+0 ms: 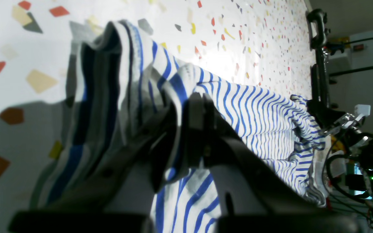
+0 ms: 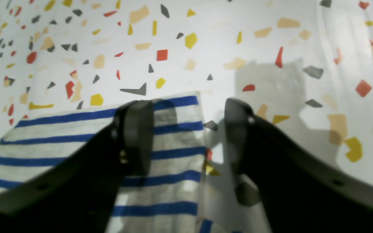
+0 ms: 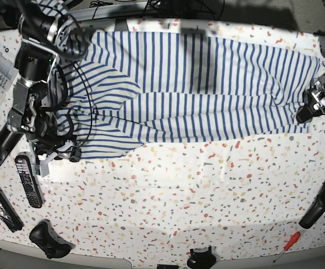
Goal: Layout the t-shirt on the table in an organized manner, then fold the t-shirt properly
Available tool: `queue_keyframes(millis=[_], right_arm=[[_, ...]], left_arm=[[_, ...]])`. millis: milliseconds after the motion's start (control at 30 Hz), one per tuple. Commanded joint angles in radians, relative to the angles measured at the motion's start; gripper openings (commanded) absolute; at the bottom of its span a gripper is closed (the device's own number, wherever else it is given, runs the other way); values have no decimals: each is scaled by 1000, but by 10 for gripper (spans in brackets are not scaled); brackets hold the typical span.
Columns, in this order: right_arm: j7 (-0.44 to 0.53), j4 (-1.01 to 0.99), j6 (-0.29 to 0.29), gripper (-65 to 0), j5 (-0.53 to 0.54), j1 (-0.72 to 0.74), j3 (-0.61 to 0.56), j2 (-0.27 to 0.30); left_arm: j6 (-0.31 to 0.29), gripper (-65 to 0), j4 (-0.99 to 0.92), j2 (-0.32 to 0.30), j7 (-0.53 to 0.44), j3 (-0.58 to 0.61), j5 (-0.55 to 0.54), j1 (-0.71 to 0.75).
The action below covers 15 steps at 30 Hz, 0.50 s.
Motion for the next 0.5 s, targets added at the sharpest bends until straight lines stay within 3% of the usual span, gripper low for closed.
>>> queue_keyframes(millis=[0, 200, 300, 367, 467], right_arm=[[1, 10, 0, -388, 3, 19, 2, 11], [2, 14, 1, -650, 4, 19, 3, 12], [-3, 39, 6, -650, 8, 18, 3, 11], [-13, 70, 40, -650, 15, 18, 3, 11], [-88, 145, 40, -650, 84, 14, 3, 11]], left_arm=[[-12, -650, 16, -25, -17, -8, -28, -11], [-12, -650, 16, -25, -17, -8, -28, -11], [-12, -650, 16, -25, -17, -8, -28, -11], [-12, -650, 16, -25, -17, -8, -28, -11], [-12, -650, 16, -25, -17, -8, -28, -11]])
